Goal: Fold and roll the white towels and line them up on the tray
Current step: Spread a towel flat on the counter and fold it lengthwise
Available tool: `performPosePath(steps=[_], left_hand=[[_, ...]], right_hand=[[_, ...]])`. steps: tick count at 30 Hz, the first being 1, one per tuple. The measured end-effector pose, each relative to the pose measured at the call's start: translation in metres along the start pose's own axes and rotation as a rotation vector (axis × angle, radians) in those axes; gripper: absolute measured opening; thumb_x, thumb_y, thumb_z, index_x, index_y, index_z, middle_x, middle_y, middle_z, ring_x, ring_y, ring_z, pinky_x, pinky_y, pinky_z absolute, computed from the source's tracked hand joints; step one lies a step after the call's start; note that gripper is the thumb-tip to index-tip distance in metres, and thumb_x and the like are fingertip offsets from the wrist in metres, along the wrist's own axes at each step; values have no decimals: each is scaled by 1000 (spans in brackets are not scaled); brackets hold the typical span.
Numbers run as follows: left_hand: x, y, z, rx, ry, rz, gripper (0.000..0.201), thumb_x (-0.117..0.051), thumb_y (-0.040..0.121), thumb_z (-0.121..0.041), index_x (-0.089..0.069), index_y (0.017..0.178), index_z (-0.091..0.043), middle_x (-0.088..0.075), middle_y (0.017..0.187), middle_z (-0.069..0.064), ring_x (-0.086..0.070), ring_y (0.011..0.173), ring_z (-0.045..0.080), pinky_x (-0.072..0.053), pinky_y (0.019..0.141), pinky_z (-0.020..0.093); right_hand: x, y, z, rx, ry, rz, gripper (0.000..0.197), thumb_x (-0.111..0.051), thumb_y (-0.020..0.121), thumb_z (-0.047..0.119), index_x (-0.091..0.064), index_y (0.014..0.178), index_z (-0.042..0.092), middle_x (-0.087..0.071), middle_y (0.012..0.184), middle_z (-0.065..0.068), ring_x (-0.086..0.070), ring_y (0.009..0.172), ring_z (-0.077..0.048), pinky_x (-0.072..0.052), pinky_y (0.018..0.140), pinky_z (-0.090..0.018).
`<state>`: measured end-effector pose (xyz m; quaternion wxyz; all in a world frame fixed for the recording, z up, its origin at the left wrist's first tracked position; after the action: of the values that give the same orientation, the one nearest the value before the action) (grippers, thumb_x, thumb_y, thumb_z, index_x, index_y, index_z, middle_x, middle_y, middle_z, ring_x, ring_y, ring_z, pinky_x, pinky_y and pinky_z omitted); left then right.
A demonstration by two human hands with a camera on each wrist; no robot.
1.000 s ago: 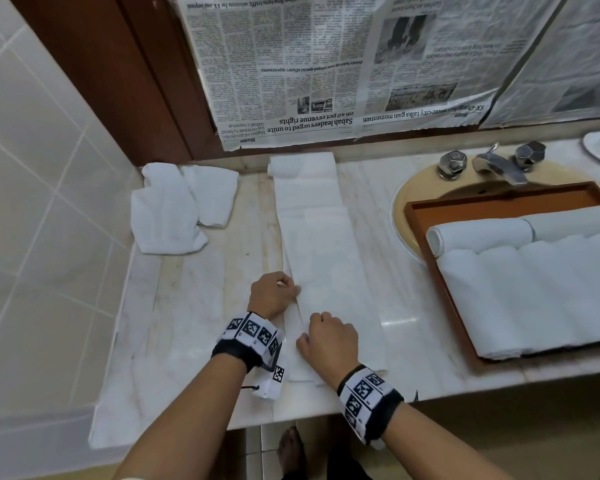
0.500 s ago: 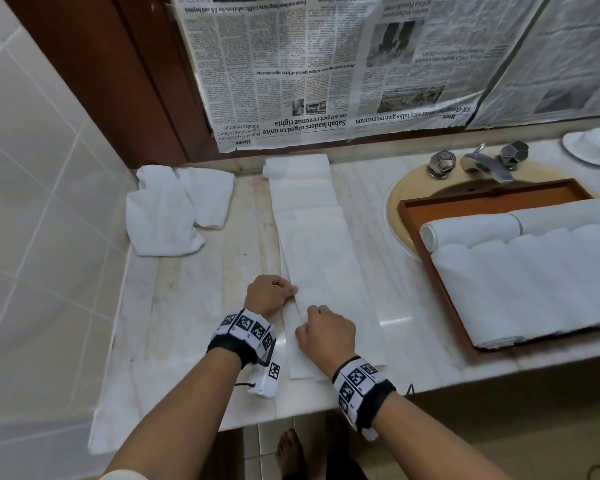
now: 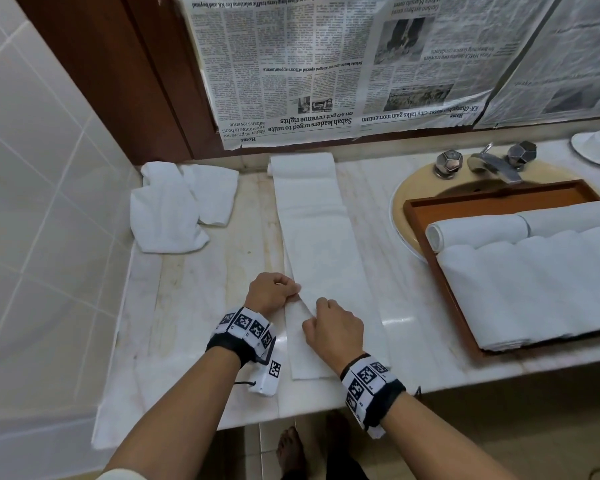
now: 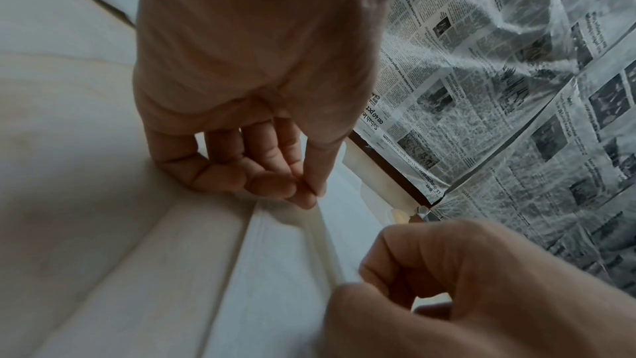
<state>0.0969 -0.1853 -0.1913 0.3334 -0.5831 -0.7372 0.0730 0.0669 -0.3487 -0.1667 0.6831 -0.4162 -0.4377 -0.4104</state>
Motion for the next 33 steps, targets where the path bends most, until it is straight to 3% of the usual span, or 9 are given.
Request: performPosePath(steps=[6, 12, 17, 19, 22, 24, 27, 30, 33], left_hand=[[12, -2, 0, -36, -24, 7, 11, -77, 83, -29, -76, 78, -19, -74, 74, -7, -64, 73, 13, -52, 73, 29], [21, -10, 15, -26, -28, -10, 6, -76, 83, -25, -75, 79, -20, -74, 77, -5, -67, 80, 17, -55, 84, 38], [23, -11, 21, 9, 12, -44, 11, -71, 87, -20, -72, 78, -15, -73, 71, -2, -68, 74, 20, -59, 85, 45], [24, -12, 21, -2, 66, -52, 12, -68, 90, -19, -69, 79, -13, -70, 66, -3, -64, 65, 17, -59, 83, 42], [25, -14, 22, -26, 143, -71, 11, -65, 93, -22, -66, 86, -14, -69, 74, -2, -66, 72, 18, -58, 84, 40], [25, -15, 24, -28, 131, -68, 10, -67, 92, -25, -66, 88, -16, -71, 80, 0, -68, 79, 21, -58, 85, 43], [26, -19, 30, 0, 82, -65, 14, -71, 88, -32, -66, 91, -19, -72, 85, 1, -69, 84, 21, -59, 84, 43], [25, -32, 35, 3, 116, -66, 21, -74, 85, -37, -63, 95, -22, -70, 87, 0, -66, 82, 16, -53, 72, 29], [19, -49, 43, -9, 188, -64, 24, -76, 84, -33, -61, 97, -20, -67, 86, -1, -62, 81, 13, -42, 63, 23]], right_hand=[[13, -6, 14, 42, 17, -116, 20, -47, 91, 31, -50, 79, 15, -64, 79, -5, -43, 59, -24, -14, 48, -29], [12, -5, 35, 128, 70, -88, 27, -40, 96, 33, -58, 89, 13, -64, 85, -3, -56, 70, -25, -30, 59, -32], [-4, -10, 49, 171, 142, -86, 31, -42, 84, 33, -53, 60, 17, -53, 51, 2, -49, 38, -21, -6, 44, -22], [-11, -11, 50, 182, 135, -88, 31, -39, 91, 33, -50, 66, 18, -57, 59, 0, -48, 45, -22, -11, 44, -26], [-24, -8, 47, 153, 183, 80, 34, -32, 102, 39, -46, 80, 17, -64, 85, -6, -47, 67, -24, -33, 59, -34], [-26, -10, 42, 142, 212, 92, 38, -30, 103, 43, -45, 79, 17, -61, 82, -4, -49, 68, -24, -37, 62, -35], [-28, -14, 27, 150, 266, 44, 30, -37, 100, 39, -44, 79, 18, -53, 77, 3, -51, 69, -19, -35, 60, -33], [-28, -10, 6, 177, 246, -99, 23, -38, 92, 38, -50, 83, 20, -57, 82, 2, -54, 75, -20, -39, 63, -34], [-26, -3, -20, 122, 170, -201, 38, -40, 86, 43, -63, 103, 17, -62, 98, -1, -57, 88, -24, -49, 71, -39]])
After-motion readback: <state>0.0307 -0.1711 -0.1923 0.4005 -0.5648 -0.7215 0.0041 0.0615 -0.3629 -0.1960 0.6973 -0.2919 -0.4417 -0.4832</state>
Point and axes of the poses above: each hand's wrist, its own y-axis towards the middle knuckle, its own x-axis out of the back of the hand, z = x × y, the point moved 1 cm from there along y, towards the middle knuckle
